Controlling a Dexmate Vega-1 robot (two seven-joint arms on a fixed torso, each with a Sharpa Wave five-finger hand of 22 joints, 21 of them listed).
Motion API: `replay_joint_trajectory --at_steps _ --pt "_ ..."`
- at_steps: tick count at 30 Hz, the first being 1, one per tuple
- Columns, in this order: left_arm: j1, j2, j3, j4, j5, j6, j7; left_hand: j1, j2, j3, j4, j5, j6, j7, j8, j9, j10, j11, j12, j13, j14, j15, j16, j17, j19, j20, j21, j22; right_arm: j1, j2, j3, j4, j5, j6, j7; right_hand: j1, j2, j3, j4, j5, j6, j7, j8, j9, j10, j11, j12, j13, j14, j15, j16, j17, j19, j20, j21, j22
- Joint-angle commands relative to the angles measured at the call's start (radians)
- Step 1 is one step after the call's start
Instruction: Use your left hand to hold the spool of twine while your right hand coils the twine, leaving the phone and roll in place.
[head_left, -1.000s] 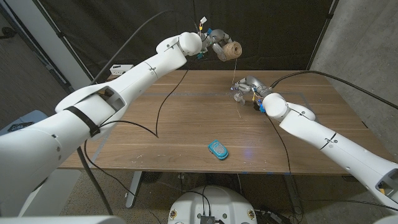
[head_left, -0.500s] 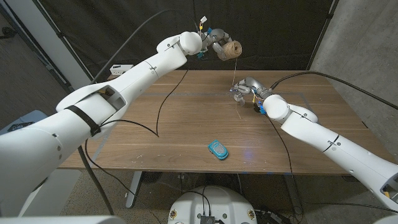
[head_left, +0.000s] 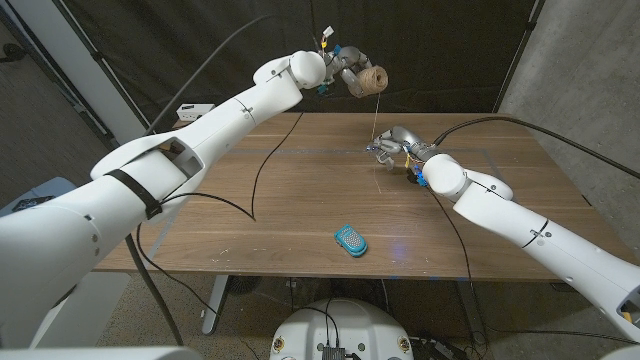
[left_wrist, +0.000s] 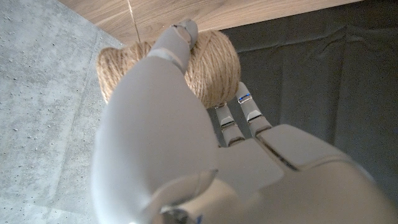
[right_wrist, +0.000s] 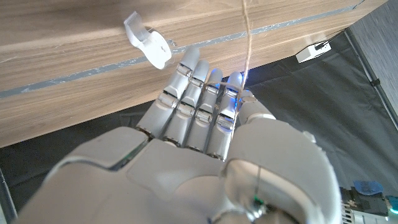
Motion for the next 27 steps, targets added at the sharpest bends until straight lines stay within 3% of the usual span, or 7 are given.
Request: replay_joint_trajectory --at_steps 1,12,27 --pt "0.017 0.018 -0.005 -0.043 -0.001 0.052 0.003 -0.042 0.111 0.009 0.009 0.007 0.127 0.111 0.023 0.066 0.144 0.102 0.022 0.012 0.058 0.011 0.346 0.029 -0.008 0.005 0.008 0.001 -0.011 0.003 -0.012 -0.027 -0.001 0.008 0.011 0.008 -0.001 -0.001 -0.002 -0.001 -0.006 0.002 -0.003 0.003 -0.005 0.004 -0.003 0.001 -0.009 -0.107 -0.005 0.002 -0.008 -0.027 0.009 0.001" --pt "0.040 0.054 -0.006 -0.119 0.003 0.110 0.001 -0.042 0.111 0.008 0.010 0.009 0.126 0.110 0.022 0.068 0.143 0.102 0.022 0.013 0.057 0.015 0.349 0.030 -0.010 0.007 0.010 0.001 -0.030 -0.005 -0.017 -0.064 -0.001 0.010 0.024 0.004 -0.009 -0.007 -0.004 -0.003 -0.012 0.005 -0.004 0.003 -0.008 0.015 -0.003 0.001 -0.008 -0.103 -0.006 0.002 -0.008 -0.023 0.010 0.000" --pt "0.070 0.090 -0.015 -0.199 0.000 0.172 0.003 -0.041 0.112 0.008 0.009 0.011 0.126 0.111 0.021 0.068 0.143 0.103 0.024 0.015 0.056 0.015 0.351 0.030 -0.011 0.007 0.014 0.000 -0.044 -0.023 -0.034 -0.119 0.010 0.001 0.070 -0.031 -0.042 -0.046 0.000 -0.006 -0.049 0.020 -0.014 0.003 -0.039 0.035 -0.010 0.001 -0.031 -0.081 -0.013 0.004 -0.023 -0.006 0.005 -0.001"
